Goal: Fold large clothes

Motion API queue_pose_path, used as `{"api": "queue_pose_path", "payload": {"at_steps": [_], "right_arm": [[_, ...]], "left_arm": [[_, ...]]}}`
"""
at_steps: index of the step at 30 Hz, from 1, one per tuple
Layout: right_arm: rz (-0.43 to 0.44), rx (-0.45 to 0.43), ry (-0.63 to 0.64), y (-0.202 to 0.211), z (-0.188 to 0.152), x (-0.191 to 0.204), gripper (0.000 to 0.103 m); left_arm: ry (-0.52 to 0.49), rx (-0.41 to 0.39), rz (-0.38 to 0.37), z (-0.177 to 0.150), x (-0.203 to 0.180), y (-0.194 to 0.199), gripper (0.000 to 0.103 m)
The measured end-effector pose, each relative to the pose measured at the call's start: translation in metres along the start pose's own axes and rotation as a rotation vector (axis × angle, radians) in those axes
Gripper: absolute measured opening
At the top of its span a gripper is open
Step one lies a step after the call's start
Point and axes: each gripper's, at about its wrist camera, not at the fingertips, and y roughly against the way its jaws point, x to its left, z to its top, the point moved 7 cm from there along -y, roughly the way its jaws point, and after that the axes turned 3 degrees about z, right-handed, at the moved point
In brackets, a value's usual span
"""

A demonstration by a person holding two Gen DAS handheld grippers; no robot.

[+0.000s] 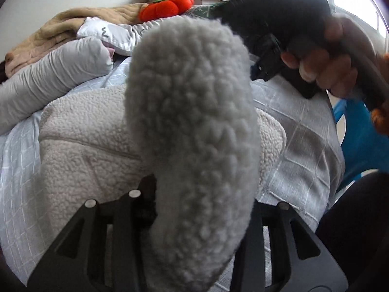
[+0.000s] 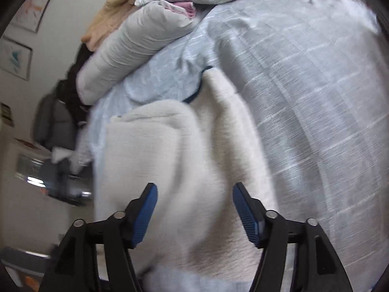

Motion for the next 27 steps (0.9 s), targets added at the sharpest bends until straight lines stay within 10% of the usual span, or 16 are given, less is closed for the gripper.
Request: {"api": "queue_pose_path", "payload": {"at_steps": [6,8,10,18,27], "right_arm": [[0.089,0.118,-0.013,-0.045,-0.009,0.035,0.073],[0.020,0.115,0.011,-0.059,-0.008,0.035,0.045],[-0.015,0.129,0.019,-0.069,-0.011,0.034,0.039],[-0.004,0.125,0.053,-0.061,-0.013,0.031,0.044],[0.035,0.149,0.016,-0.055,-0.010,0.034,0.070]], "left_arm": [[0.011,0.013,0.004,0.009,0.009,0.011,0.047],[0.012,0.020,-0.009,0.013,0.008,0.017,0.055],[0.007,0.034,-0.026,0.009,0.008,0.025,0.056],[0.046,0.019,-0.055,-0.011,0.044,0.078,0.071],[0.337,0.070,-0.008,-0.025,0.149,0.056,0.071]]}}
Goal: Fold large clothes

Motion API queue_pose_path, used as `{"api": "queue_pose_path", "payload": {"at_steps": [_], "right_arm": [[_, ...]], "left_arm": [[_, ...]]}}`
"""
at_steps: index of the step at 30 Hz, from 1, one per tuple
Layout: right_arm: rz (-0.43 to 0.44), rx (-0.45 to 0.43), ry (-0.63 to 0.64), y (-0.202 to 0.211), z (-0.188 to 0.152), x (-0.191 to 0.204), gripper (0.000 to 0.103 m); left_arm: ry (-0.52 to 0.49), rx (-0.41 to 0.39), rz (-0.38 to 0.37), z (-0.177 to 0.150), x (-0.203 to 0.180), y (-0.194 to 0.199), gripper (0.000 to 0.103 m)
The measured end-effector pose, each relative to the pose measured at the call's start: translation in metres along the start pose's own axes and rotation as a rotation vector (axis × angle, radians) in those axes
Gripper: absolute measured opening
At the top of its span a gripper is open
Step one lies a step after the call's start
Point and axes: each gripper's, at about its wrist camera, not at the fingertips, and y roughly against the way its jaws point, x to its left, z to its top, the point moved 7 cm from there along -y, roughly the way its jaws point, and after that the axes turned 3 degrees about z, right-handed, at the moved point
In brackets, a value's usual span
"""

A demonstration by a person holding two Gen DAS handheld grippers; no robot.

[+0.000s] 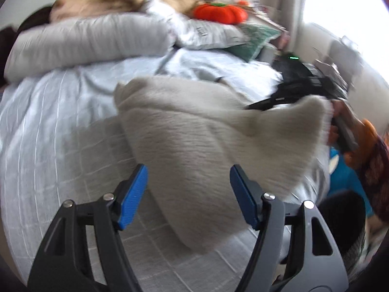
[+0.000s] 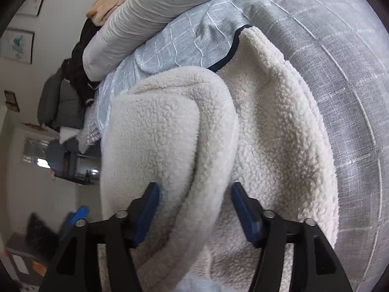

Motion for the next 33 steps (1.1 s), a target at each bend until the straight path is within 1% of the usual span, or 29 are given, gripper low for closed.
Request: {"api": "queue_pose_path", "payload": {"at_steps": [2,3,4,5,6,7,8,9,10,12,13,15,16,18,19,20,21,22,24,26,27,29,31,33], "right_arm": [[0.053,-0.001,-0.034,0.000,0.005,0.003,0.070],[0.079,0.003,-0.044,-0.001,0.006,0.006,0.068],[0.098,0.008,-0.051,-0.005,0.008,0.011,0.047],[0.113,0.009,-0.048,-0.009,0.009,0.016,0.030],[0.104,0.007,-0.030,-0.012,0.011,0.023,0.025],[0.060,-0.019,0.004,-0.010,0.014,0.031,0.021],[0.043,-0.043,0.034,-0.006,0.016,0.039,0.020],[0.046,-0.088,0.073,0.006,0.022,0.052,0.018],[0.052,-0.122,0.095,0.018,0.028,0.061,0.017],[0.050,-0.180,0.113,0.039,0.039,0.065,0.017],[0.051,-0.214,0.107,0.053,0.048,0.061,0.017],[0.040,-0.239,0.083,0.066,0.055,0.045,0.017],[-0.004,-0.243,0.088,0.070,0.056,0.031,0.019],[-0.105,-0.207,0.092,0.069,0.050,0.002,0.024],[-0.160,-0.182,0.081,0.069,0.045,-0.014,0.024],[-0.219,-0.184,0.070,0.072,0.042,-0.026,0.025],[-0.260,-0.210,0.065,0.081,0.040,-0.033,0.027],[-0.266,-0.239,0.059,0.093,0.038,-0.036,0.027],[-0.238,-0.275,0.052,0.111,0.036,-0.028,0.027],[-0.213,-0.306,0.096,0.121,0.036,-0.002,0.030],[-0.205,-0.314,0.118,0.122,0.036,0.012,0.033],[-0.175,-0.332,0.162,0.110,0.038,0.046,0.035],[-0.139,-0.357,0.205,0.085,0.041,0.077,0.035],[-0.158,-0.386,0.248,0.056,0.046,0.090,0.035]], "left_arm": [[0.048,0.040,-0.007,-0.001,0.009,-0.021,0.071],[0.071,0.048,-0.021,-0.002,0.011,-0.029,0.071],[0.095,0.045,-0.041,-0.002,0.011,-0.034,0.071],[0.115,0.037,-0.059,-0.001,0.011,-0.037,0.070],[0.127,0.030,-0.068,0.000,0.010,-0.038,0.068],[0.130,0.022,-0.071,0.003,0.008,-0.038,0.060],[0.125,0.008,-0.068,0.007,0.004,-0.036,0.051],[0.112,-0.010,-0.061,0.011,-0.002,-0.033,0.049],[0.096,-0.026,-0.059,0.016,-0.008,-0.031,0.046],[0.062,-0.059,-0.085,0.029,-0.029,-0.028,0.044],[0.054,-0.066,-0.101,0.035,-0.037,-0.029,0.043],[0.033,-0.065,-0.139,0.041,-0.058,-0.035,0.042],[0.021,-0.051,-0.156,0.043,-0.068,-0.040,0.042],[-0.032,0.015,-0.164,0.038,-0.090,-0.059,0.042],[-0.061,0.045,-0.151,0.033,-0.097,-0.069,0.042],[-0.100,0.069,-0.129,0.025,-0.105,-0.079,0.042],[-0.124,0.065,-0.113,0.020,-0.109,-0.084,0.042],[-0.143,0.048,-0.097,0.018,-0.114,-0.085,0.042],[-0.130,0.044,-0.097,0.019,-0.116,-0.085,0.041],[-0.125,0.046,-0.092,0.022,-0.116,-0.086,0.041],[-0.133,0.046,-0.086,0.022,-0.117,-0.086,0.041],[-0.146,0.046,-0.070,0.023,-0.118,-0.085,0.040],[-0.151,0.050,-0.063,0.023,-0.121,-0.084,0.040],[-0.158,0.057,-0.062,0.025,-0.121,-0.080,0.040]]}}
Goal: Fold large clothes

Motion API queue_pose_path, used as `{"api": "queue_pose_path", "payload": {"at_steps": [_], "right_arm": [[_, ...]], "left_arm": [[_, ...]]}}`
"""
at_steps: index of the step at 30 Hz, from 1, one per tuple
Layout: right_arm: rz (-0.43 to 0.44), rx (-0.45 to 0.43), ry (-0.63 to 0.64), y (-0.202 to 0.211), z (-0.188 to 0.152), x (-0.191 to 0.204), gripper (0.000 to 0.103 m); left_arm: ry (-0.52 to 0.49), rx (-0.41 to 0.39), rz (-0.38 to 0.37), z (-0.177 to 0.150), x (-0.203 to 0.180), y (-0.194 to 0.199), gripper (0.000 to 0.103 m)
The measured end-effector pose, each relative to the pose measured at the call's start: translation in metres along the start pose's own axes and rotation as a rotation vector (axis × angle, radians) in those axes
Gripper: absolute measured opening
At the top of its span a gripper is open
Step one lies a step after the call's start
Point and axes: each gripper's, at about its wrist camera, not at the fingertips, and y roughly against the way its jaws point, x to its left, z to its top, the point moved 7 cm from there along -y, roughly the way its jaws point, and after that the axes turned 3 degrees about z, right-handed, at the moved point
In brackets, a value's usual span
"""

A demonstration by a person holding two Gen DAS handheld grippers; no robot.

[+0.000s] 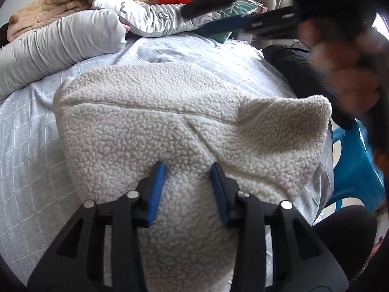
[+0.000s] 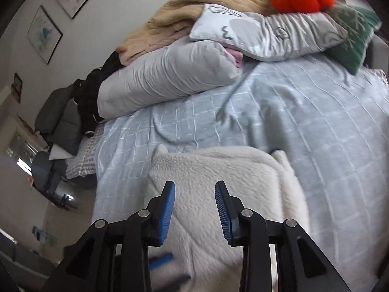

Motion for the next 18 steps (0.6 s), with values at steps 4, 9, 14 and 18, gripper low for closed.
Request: {"api": "queue_pose_path", "payload": {"at_steps": [4,9,14,18], "right_arm": [[-0.185,-0.050,0.088,-0.028,-0.014,-0.030,0.035],[-0.247,-0.053,0.031,-0.026,-0.056,-0.105,0.044],[-0.277,-0.087,0.020,-0.019,-0.058,-0.111,0.053],[-0.349,-0.077,0.074,-0.037,-0.057,-0.112,0.053]], "left_arm": [[0.002,0.003,-0.001,0.012,0.022,0.013,0.036],[0.057,-0.031,0.070,0.046,0.052,0.000,0.034],[0.089,-0.035,0.211,0.080,0.083,-0.051,0.034],[0.106,0.048,0.258,0.070,0.109,-0.105,0.031]]}}
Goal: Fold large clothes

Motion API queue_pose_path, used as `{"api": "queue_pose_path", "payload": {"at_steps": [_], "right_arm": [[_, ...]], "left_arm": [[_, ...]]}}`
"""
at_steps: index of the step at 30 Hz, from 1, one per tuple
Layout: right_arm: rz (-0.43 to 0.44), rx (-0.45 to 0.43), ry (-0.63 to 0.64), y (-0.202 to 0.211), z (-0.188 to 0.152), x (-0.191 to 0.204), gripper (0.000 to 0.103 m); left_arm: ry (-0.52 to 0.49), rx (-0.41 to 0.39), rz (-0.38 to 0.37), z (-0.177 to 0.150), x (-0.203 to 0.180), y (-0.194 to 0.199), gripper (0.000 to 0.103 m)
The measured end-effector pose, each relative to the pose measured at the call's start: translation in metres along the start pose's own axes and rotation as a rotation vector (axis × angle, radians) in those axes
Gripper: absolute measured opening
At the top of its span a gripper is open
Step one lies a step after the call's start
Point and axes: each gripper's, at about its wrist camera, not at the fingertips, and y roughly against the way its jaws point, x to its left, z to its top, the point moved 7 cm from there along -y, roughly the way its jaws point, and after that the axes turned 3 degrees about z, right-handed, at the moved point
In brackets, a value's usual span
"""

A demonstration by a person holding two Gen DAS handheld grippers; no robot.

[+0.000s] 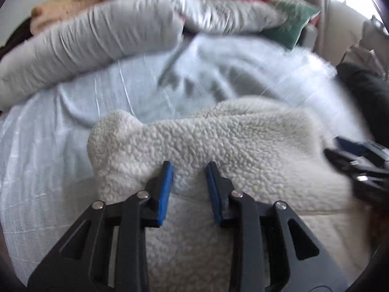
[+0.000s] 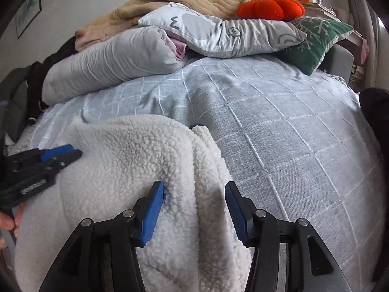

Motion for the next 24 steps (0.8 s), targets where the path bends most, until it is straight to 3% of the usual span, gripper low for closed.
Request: {"api": "queue_pose_path", "payload": {"at_steps": [5,10,15,16,17,20,24], "right_arm": [[0.026,0.004,-0.056,-0.021,-0.002,-0.010,0.056],[0.016,0.033,-0.054,-0.007,-0.001,-0.009,0.067],[0.049,0.126,-0.064,0.012,0.008,-0.005,0.077],[0.069,0.148,-0.055,0.018,0.009,-0.003,0.082],[0.092,0.173,-0.044,0.025,0.009,-0.002,0.085],[0.128,0.253,-0.037,0.034,0.005,-0.005,0.090],[0.206,0.412,-0.114,0.024,-0.015,-0.020,0.098]], "left_arm": [[0.018,0.029,-0.013,0.001,0.006,-0.021,0.028],[-0.010,0.010,0.024,-0.002,0.002,0.011,0.030],[-0.002,0.044,0.059,-0.009,0.006,0.052,0.053],[0.005,0.052,0.050,-0.010,0.008,0.057,0.063],[0.023,0.067,0.029,-0.014,0.011,0.066,0.072],[0.088,0.103,-0.044,-0.026,0.021,0.080,0.081],[0.196,0.192,-0.177,-0.052,0.027,0.082,0.085]]}}
